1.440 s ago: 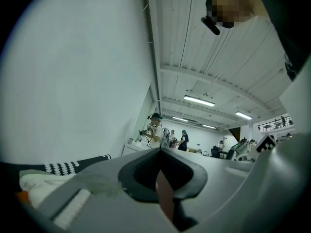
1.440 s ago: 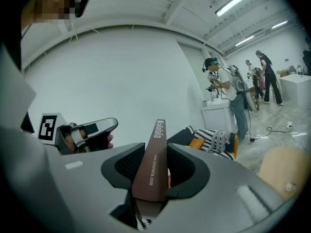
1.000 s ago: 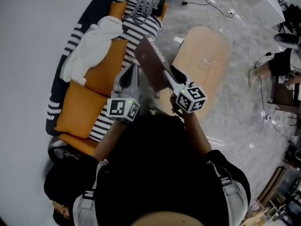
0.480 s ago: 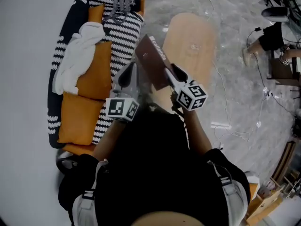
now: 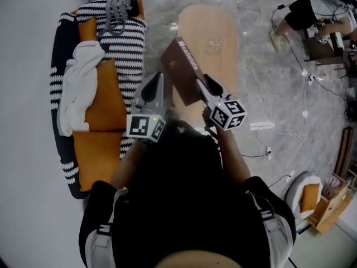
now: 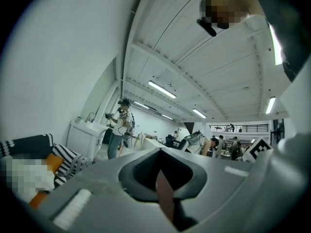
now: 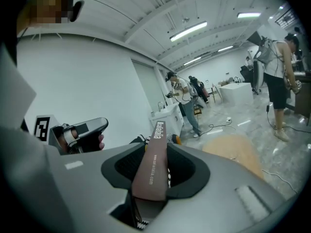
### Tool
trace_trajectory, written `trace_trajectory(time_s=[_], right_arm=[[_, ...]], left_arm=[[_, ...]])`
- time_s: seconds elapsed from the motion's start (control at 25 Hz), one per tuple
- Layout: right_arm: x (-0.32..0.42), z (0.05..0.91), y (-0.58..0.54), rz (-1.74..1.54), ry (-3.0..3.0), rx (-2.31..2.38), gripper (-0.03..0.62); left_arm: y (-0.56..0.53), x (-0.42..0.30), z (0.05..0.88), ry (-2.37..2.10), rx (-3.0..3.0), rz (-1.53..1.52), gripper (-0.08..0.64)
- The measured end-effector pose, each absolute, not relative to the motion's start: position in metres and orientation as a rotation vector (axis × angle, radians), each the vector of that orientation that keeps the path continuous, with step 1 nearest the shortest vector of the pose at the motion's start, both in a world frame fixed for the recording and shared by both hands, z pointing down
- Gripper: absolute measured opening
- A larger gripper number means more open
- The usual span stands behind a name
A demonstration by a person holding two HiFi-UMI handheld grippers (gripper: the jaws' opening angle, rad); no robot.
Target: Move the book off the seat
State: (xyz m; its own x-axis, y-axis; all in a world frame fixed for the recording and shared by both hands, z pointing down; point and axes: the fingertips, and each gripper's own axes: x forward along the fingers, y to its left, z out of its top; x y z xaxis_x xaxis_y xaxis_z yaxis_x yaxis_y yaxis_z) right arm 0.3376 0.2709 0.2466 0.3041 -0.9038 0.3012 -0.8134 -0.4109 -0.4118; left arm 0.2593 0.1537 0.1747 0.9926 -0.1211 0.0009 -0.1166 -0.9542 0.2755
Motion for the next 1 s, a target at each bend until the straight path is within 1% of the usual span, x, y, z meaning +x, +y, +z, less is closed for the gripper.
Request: trace_trajectory(time_s=[0.4,0.64,1.0], right_arm=[[0.340,0.246,0.305,-0.747,1.304,-2.508,0.151],[0.348,0.251,0.319,-0.740,1.204,-2.528,0.152],[0.381,0.260,0.352,-0.728,1.159,-2.498,0.151]], left_arm=[[0.164,0.276,0.183,0.094,2.804,0.026,0.006],[0.169,0.280,0.192,0.162,2.793,0.052,0.006],[0.187,0.309,0.197,0.142,2.796,0.066,0.006]])
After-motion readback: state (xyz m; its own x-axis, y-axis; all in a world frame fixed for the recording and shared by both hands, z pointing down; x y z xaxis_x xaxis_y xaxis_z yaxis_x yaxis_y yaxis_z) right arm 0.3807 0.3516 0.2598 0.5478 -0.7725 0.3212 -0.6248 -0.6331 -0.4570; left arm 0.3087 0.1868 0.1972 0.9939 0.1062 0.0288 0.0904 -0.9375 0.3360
